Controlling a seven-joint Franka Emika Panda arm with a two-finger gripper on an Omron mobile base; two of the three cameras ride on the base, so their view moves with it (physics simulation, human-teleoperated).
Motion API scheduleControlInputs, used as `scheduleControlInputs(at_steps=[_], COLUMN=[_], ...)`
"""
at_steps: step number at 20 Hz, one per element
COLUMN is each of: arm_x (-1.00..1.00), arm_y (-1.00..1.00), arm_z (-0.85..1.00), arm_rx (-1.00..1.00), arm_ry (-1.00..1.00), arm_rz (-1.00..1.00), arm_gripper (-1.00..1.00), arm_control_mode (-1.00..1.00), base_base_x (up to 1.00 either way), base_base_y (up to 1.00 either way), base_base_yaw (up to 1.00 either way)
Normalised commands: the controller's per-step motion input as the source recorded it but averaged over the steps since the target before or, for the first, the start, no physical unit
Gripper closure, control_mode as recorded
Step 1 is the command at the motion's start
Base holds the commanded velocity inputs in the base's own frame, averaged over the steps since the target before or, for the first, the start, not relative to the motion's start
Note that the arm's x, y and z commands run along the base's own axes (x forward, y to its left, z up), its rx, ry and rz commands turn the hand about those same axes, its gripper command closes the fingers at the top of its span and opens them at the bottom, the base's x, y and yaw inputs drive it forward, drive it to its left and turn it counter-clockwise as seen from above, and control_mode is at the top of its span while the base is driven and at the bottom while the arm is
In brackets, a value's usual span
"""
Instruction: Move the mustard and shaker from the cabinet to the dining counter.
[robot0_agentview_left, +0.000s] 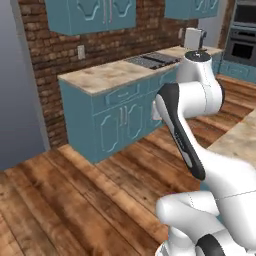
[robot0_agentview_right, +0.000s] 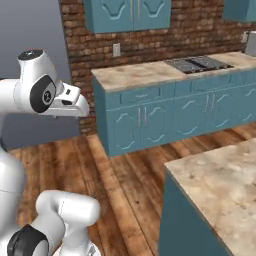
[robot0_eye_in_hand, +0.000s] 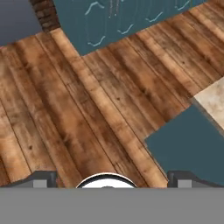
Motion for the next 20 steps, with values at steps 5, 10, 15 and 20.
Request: scheduleControlInputs(at_steps=[5, 10, 15, 20], arm_x=[0.00, 0.00, 0.00, 0.00], arm_y=[0.00, 0.00, 0.00, 0.00], arm_z=[0.00, 0.00, 0.00, 0.00], arm_rx=[0.00, 0.00, 0.00, 0.00], arm_ry=[0.00, 0.00, 0.00, 0.00], arm_rz=[0.00, 0.00, 0.00, 0.00], arm_gripper=[-1.00, -1.00, -1.00, -1.00], arm_control_mode=[1.00, 1.00, 1.00, 1.00], base_base_x=[0.00, -0.03, -0.04, 0.00], base_base_y=[0.00, 0.00, 0.00, 0.00], base_base_yaw=[0.87, 0.83, 0.82, 0.83])
